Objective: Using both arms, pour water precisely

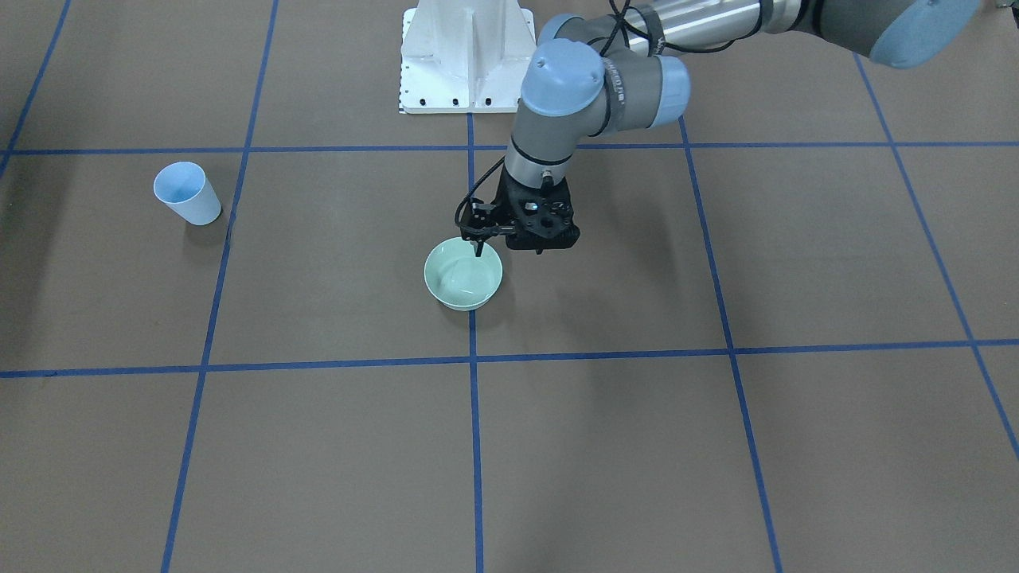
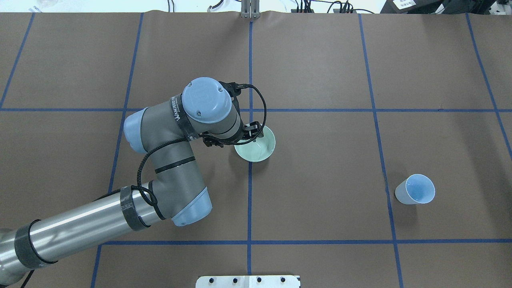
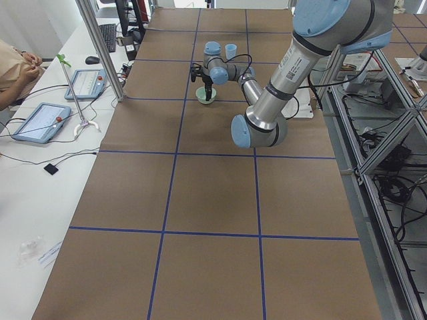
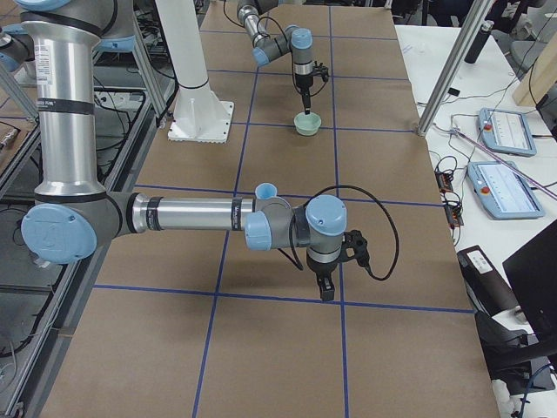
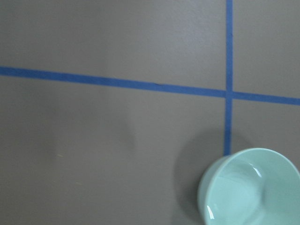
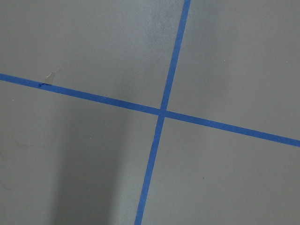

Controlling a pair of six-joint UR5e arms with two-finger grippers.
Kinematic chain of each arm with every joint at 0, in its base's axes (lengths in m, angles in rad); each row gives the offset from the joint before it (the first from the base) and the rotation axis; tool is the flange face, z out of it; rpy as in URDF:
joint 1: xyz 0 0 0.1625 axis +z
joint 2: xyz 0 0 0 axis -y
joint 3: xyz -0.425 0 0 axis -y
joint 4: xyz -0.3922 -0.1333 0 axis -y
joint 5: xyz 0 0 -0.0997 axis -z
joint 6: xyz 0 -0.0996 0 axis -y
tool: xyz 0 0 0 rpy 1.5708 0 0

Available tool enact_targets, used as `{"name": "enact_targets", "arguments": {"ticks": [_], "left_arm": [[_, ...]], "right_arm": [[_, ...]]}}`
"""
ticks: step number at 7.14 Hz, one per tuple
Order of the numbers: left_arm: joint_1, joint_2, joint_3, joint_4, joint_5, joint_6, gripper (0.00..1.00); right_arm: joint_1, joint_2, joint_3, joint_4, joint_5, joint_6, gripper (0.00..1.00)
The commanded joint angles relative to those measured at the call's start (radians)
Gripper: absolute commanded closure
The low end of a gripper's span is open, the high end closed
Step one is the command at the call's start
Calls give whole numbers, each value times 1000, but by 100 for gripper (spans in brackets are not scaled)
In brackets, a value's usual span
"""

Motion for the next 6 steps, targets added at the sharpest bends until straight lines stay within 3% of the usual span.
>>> {"name": "enact_targets", "arguments": {"ticks": [1, 3, 5, 6], "left_arm": [[5, -4, 35, 0, 5, -2, 10], [7, -6, 79, -24, 7, 0, 25], [5, -6, 76, -25, 5, 38, 100], [5, -9, 69, -25, 1, 47, 100]], "right_arm": [[0, 0, 5, 1, -3, 0, 0], [0, -3, 6, 2, -4, -1, 0], [0, -3, 8, 2, -9, -1, 0], [0, -2, 8, 2, -9, -1, 0]]}}
